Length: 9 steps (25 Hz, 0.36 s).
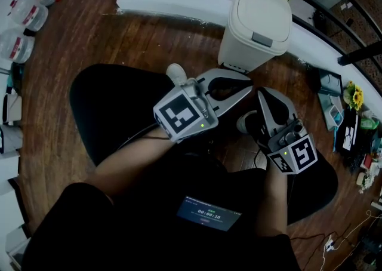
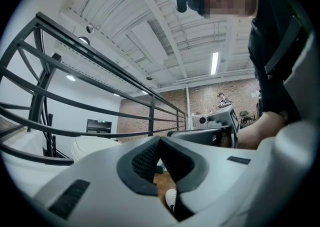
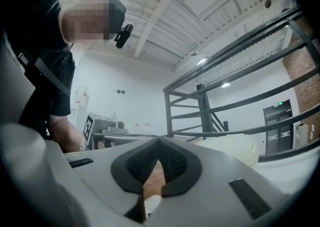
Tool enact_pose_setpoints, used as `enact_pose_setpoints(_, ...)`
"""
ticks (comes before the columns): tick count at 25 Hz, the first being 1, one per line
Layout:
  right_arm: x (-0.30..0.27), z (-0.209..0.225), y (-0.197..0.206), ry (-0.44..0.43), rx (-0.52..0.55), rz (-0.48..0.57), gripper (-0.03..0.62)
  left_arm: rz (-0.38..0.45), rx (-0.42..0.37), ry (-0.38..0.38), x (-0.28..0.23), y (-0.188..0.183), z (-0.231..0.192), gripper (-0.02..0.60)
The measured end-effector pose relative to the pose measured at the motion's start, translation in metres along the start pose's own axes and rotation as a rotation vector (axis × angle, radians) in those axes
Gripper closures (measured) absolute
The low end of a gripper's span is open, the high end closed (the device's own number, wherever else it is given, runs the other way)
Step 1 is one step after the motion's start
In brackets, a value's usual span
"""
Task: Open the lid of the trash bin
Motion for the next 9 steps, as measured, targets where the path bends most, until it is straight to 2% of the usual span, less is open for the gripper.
enact_pose_setpoints(9,0.0014,0.0019,0.0024,0.003,-0.003,-0.009,0.574,-0.013,-0.016,-0.01,-0.0038,0.0067,0.0009,0.56)
Point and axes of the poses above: the fingertips, and each gripper's own axes: x backward along the fingers, z to its right, y out of its underside, the point moved 8 cm from there along x, backward along the fingers, and after that the axes turned 2 degrees about -x, right-handed, at the moved point
